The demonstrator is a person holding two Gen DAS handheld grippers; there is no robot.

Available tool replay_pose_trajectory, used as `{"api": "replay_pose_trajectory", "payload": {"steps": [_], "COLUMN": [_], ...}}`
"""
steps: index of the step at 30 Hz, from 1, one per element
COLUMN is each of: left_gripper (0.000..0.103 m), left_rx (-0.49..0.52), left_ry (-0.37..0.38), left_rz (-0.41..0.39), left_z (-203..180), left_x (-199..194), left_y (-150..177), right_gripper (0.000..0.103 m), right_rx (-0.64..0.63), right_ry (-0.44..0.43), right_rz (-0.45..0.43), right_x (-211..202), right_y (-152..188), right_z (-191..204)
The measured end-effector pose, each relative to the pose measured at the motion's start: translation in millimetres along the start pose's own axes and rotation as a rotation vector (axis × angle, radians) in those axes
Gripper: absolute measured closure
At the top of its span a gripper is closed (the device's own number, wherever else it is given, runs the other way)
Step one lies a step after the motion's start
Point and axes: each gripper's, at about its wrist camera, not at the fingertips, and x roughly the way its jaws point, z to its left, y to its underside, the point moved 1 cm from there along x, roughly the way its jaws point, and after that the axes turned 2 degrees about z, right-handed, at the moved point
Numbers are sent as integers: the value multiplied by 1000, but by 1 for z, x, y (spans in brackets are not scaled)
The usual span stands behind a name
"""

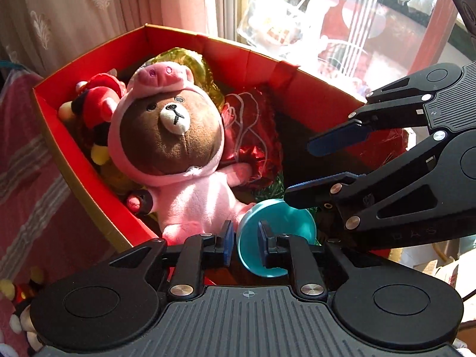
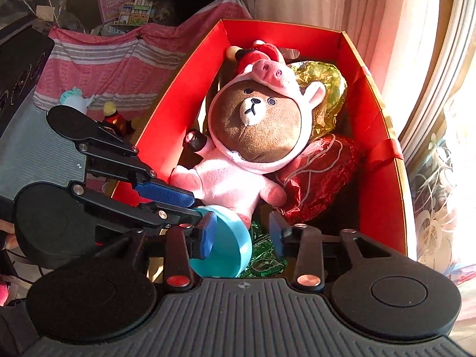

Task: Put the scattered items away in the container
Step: 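Lower the teal bowl into the red box and open both tools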

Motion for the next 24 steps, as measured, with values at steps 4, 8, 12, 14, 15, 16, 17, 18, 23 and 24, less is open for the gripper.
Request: {"api": "replay_pose_trajectory", "payload": {"steps": [4,8,12,14,15,16,17,18,23,24], "left_gripper": [15,14,14,14,14,14,13,13,13,13], "left_rx": [-8,5,33,41,42,42,41,42,62,67], "left_ry": [-60,-67,-56,-56,-53,-49,-45,-42,-38,-34], "left_rz": [-55,-65,-65,-64,-65,-66,-67,-69,-80,-82], "left_z": [14,20,23,25,26,28,29,31,35,36], "left_x": [-8,-10,-9,-7,-7,-7,-7,-7,-8,-8], "left_y": [-3,-7,-7,-8,-9,-9,-10,-10,-11,-11], "right_gripper": [20,18,14,14,13,12,12,11,11,11], "right_rx": [23,72,68,69,71,73,76,79,86,90], "right_ry": [68,85,113,123,129,134,137,140,157,159], "right_rz": [-35,-48,-40,-35,-33,-32,-33,-34,-29,-28], "right_x": [-4,-3,3,5,5,6,6,6,8,9], "right_y": [-7,-11,-17,-20,-21,-22,-23,-24,-29,-29], "right_z": [-10,-15,-11,-10,-10,-10,-10,-10,-8,-7]}}
